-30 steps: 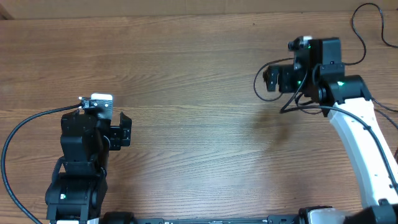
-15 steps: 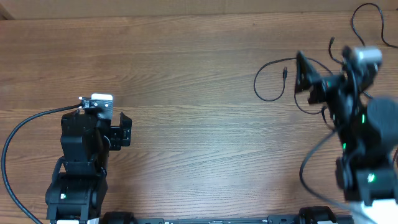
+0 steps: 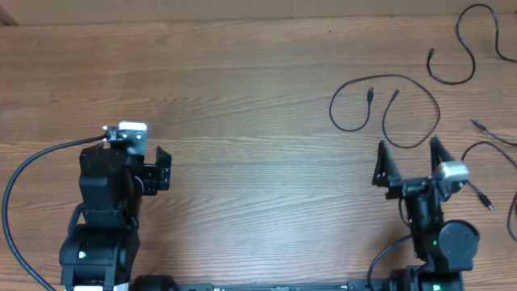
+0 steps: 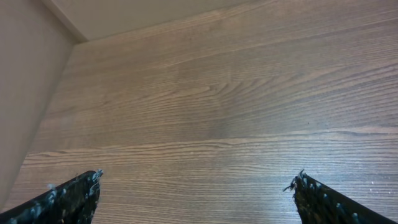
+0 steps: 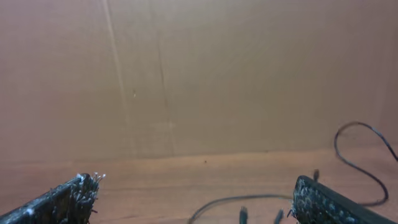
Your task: Untangle cables
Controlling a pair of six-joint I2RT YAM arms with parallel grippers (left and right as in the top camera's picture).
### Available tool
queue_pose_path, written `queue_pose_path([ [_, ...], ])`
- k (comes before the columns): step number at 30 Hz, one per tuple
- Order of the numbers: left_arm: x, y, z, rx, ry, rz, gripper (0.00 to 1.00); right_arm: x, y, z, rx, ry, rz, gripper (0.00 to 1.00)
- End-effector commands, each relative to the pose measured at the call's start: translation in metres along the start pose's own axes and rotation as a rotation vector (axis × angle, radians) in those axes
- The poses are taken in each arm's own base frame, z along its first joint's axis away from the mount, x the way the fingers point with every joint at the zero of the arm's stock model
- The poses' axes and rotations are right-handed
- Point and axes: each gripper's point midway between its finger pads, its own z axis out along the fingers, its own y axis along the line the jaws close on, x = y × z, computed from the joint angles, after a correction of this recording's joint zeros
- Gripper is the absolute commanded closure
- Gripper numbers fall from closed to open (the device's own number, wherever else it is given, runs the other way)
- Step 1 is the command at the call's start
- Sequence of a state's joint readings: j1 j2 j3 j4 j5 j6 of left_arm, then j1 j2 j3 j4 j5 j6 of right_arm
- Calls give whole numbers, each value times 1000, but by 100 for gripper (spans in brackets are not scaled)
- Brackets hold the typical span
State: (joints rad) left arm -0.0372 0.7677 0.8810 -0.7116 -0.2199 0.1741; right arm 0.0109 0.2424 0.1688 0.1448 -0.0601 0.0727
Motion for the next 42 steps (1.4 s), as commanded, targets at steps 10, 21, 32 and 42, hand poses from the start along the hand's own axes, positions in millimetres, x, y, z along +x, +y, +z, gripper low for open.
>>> queue_pose_path([
  [10, 1, 0, 0, 0, 1, -13, 0, 27, -13, -18, 36, -57, 27, 0],
  [21, 1, 0, 0, 0, 1, -13, 1, 76, -21, -20, 75, 139, 40, 0],
  [32, 1, 0, 0, 0, 1, -13, 0, 75, -21, -20, 77, 137, 41, 0],
  [42, 1, 0, 1, 0, 3, -13, 0, 75, -21, -20, 77, 137, 41, 0],
])
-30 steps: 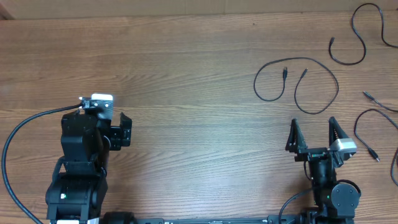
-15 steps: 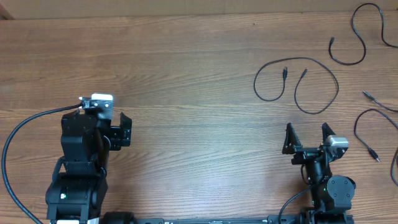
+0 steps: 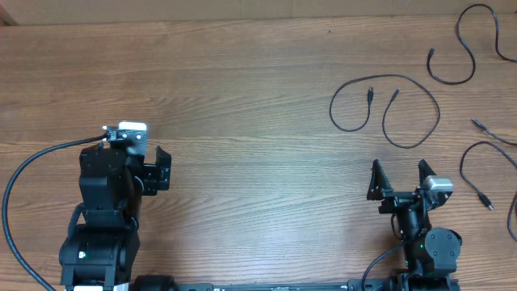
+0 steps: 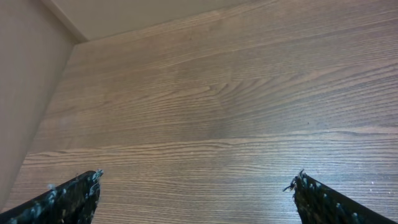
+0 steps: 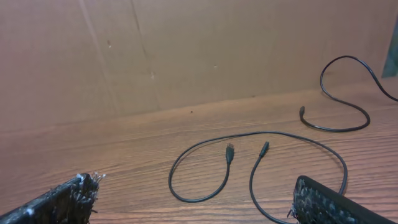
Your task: Untangle cables
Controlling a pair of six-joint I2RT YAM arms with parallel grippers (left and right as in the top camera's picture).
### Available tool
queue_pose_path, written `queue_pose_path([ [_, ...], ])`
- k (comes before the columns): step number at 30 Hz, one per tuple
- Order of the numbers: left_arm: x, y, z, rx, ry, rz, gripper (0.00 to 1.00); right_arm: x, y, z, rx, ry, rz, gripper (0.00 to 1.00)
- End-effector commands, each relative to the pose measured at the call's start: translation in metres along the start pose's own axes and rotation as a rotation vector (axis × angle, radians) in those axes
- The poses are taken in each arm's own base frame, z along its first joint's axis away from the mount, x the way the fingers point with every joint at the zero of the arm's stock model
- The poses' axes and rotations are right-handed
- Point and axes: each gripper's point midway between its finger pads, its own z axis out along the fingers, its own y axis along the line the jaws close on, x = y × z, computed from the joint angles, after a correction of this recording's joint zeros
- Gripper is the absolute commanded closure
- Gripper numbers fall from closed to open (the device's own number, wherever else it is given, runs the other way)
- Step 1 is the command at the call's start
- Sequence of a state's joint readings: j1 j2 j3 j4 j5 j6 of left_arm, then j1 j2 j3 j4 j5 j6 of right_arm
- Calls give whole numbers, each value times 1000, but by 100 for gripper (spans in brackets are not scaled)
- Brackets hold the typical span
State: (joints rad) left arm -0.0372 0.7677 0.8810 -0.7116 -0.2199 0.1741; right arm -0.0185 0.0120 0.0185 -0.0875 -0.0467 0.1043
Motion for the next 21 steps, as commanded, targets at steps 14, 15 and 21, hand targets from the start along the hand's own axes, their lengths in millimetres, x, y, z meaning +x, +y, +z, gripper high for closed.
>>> queue_pose_path([
  [14, 13, -3, 5, 13, 60, -12, 0, 1, -2, 0, 11, -6, 0, 0],
  [15, 15, -10, 3, 52, 63, -37, 1, 1, -2, 0, 11, -6, 0, 0],
  [21, -43, -46, -38, 317, -276, -81, 0, 1, -3, 0, 11, -6, 0, 0],
])
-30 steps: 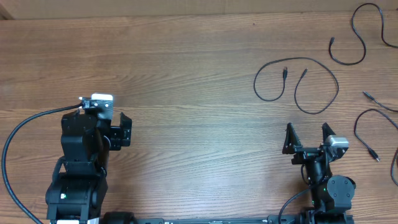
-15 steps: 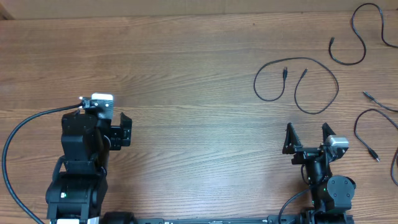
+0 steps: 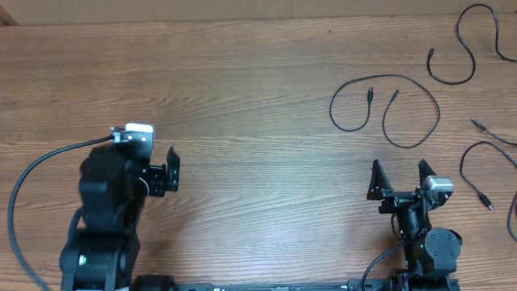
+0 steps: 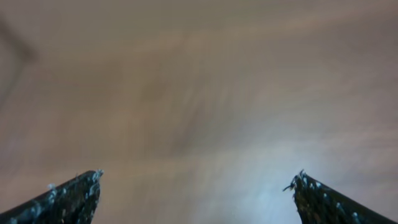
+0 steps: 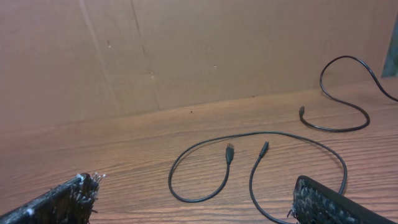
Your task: Untangle cables
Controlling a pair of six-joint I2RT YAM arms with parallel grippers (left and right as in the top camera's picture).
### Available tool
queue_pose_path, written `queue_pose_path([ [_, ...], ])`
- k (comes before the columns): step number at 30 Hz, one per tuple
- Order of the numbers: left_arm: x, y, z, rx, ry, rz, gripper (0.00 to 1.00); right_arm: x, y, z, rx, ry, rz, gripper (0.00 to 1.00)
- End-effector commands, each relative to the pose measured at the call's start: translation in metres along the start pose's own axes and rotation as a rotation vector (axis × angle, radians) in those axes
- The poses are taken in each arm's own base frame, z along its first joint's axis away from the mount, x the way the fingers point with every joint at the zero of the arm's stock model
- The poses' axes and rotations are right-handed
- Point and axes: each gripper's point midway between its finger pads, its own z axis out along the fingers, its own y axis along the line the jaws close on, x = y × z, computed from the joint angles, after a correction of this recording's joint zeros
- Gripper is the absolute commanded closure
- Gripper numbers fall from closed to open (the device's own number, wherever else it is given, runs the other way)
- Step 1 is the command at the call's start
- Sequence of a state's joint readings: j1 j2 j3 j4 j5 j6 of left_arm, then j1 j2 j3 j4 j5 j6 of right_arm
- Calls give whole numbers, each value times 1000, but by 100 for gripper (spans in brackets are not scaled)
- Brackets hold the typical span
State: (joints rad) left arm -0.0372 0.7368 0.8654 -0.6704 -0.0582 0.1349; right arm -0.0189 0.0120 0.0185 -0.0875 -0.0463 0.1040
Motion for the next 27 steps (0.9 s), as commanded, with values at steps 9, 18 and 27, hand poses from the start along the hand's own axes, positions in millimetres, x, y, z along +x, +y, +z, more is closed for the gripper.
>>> queue_pose_path([
  [9, -34, -46, -42, 265, -596, -89, 1, 1, -2, 0, 10, -6, 1, 0],
  [18, 7, -39, -30, 238, -810, -191, 0, 1, -2, 0, 10, -6, 1, 0],
  [27, 44, -23, -3, 128, -709, -276, 1, 1, -2, 0, 10, -6, 1, 0],
])
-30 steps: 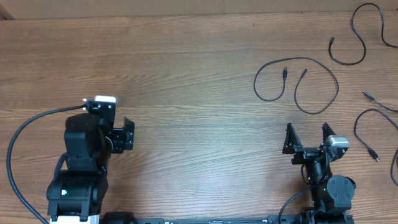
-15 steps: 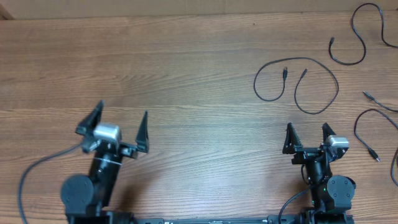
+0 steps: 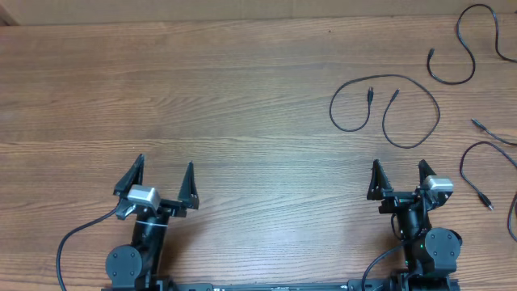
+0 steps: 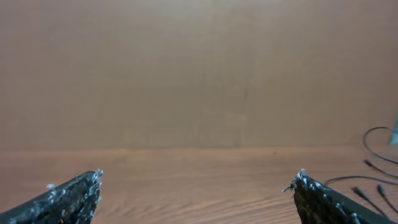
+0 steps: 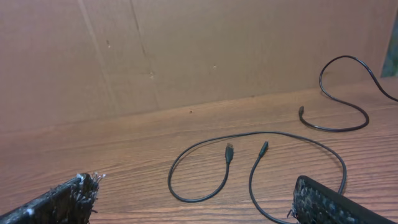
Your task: Untangle cables
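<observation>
Several black cables lie apart on the right of the wooden table. A looped cable (image 3: 386, 105) with both plugs turned inward lies ahead of my right gripper (image 3: 397, 166); in the right wrist view one of that looped cable's plugs (image 5: 229, 152) shows beyond the open right gripper (image 5: 194, 182). An S-shaped cable (image 3: 456, 48) lies in the far right corner, seen also as the S-shaped cable (image 5: 336, 130). More cables (image 3: 485, 153) run off the right edge. My left gripper (image 3: 164, 164) sits low at the near edge, far from them, and the left gripper (image 4: 198, 177) is open and empty.
A brown cardboard wall (image 5: 186, 56) stands along the table's far edge. The wooden tabletop (image 3: 202, 89) stretches left of the cables. Both arm bases sit at the near edge.
My left arm, which stood tall at the left with its gripper turned sideways, is now folded low at the near edge, its gripper facing the far wall. The right arm and cables are unchanged.
First my right gripper was raised just short of the looped cable and my left arm stood over the left side. Then the right arm sat folded back at the near edge, open. The left wrist view blurred as that arm shifted, and now it is folded too.
</observation>
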Controlling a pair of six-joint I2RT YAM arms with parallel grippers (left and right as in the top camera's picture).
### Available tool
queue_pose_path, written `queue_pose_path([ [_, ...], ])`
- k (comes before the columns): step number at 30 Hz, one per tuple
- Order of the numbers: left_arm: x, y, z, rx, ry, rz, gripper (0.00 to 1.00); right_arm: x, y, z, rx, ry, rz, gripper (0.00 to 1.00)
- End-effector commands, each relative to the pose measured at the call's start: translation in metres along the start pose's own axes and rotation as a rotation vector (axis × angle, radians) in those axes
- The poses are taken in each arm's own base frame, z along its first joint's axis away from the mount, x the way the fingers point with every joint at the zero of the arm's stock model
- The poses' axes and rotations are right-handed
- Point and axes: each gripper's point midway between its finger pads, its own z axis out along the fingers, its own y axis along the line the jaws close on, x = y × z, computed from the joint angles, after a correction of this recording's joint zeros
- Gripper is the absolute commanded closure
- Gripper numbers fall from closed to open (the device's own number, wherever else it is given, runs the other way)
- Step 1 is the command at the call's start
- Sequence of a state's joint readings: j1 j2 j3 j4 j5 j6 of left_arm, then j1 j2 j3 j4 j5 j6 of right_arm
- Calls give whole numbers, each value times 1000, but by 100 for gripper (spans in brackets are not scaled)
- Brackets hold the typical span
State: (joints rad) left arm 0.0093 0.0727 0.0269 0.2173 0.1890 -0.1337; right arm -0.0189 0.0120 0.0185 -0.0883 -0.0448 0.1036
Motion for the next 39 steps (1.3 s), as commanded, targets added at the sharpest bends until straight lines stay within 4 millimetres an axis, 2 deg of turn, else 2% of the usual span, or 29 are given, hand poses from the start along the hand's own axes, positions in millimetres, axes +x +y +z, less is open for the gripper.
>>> queue_pose_path([
  [1, 6, 15, -4, -84, -4, -32, 0, 1, -2, 0, 8, -6, 1, 0],
  [6, 15, 28, -6, -158, 30, -37, 0, 1, -2, 0, 8, -6, 1, 0],
  [11, 37, 42, -11, -236, 116, -9, 0, 1, -2, 0, 8, -6, 1, 0],
  [17, 61, 45, -16, -238, 230, 95, 0, 1, -2, 0, 8, -6, 1, 0],
  [39, 61, 44, -16, -231, 234, 113, 0, 1, -2, 0, 8, -6, 1, 0],
])
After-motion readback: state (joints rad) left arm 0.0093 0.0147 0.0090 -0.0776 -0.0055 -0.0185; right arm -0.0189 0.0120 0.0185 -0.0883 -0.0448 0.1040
